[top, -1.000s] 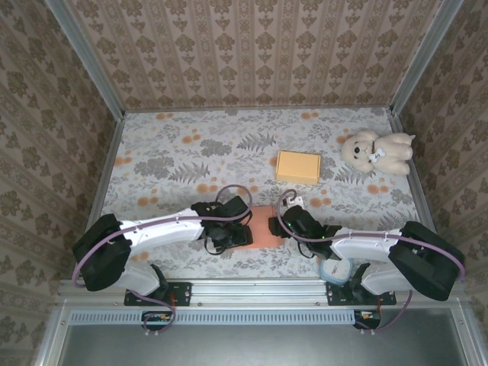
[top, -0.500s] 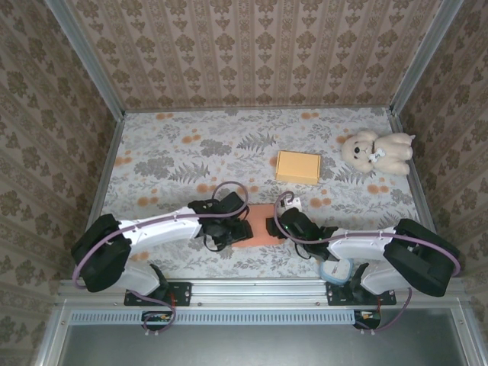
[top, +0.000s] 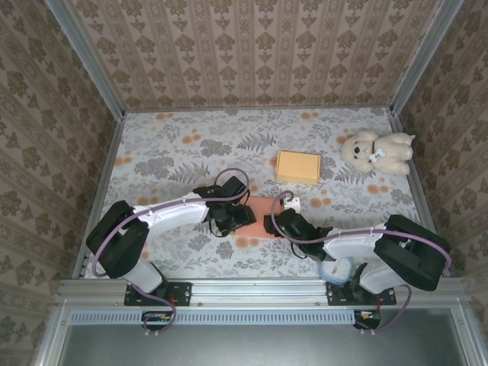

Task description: Fold the paper box

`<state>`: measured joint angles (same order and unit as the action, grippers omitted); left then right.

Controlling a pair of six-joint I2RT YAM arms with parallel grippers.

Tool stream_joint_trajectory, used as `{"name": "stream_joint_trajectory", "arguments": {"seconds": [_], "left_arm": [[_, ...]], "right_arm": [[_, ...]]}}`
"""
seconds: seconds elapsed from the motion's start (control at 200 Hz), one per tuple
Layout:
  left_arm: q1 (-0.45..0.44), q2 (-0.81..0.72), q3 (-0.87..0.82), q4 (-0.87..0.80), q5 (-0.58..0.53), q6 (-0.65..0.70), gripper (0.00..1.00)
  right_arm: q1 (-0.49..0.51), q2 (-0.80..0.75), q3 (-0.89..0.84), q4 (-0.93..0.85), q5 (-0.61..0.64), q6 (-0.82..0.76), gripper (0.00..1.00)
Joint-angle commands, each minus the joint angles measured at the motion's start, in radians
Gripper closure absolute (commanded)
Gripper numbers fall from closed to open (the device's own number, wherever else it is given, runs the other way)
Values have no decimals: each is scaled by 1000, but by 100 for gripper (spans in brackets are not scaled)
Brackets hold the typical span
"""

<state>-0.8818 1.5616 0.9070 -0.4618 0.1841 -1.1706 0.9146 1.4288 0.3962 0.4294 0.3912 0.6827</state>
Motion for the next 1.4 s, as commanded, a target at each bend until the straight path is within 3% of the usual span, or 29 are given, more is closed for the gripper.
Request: {"name": "stream_joint_trajectory", "arguments": {"seconds": [0.0, 0.24, 0.46, 1.005, 1.395], "left_arm": [[-10, 17, 46, 131, 83, -1, 34], [-22, 5, 96, 55, 79, 20, 24], [-23, -26, 84, 21, 64, 19, 22], [-72, -44, 92, 89, 75, -32, 22], [-56, -11, 41, 31, 21, 40, 24]], "right_arm": [[18, 47, 14, -22, -30, 13, 35], [21, 108, 23, 24, -27, 37, 35], [19, 84, 6, 36, -24, 50, 35], [20, 32, -14, 37, -29, 71, 35], [19, 13, -16, 6, -26, 38, 35]]}}
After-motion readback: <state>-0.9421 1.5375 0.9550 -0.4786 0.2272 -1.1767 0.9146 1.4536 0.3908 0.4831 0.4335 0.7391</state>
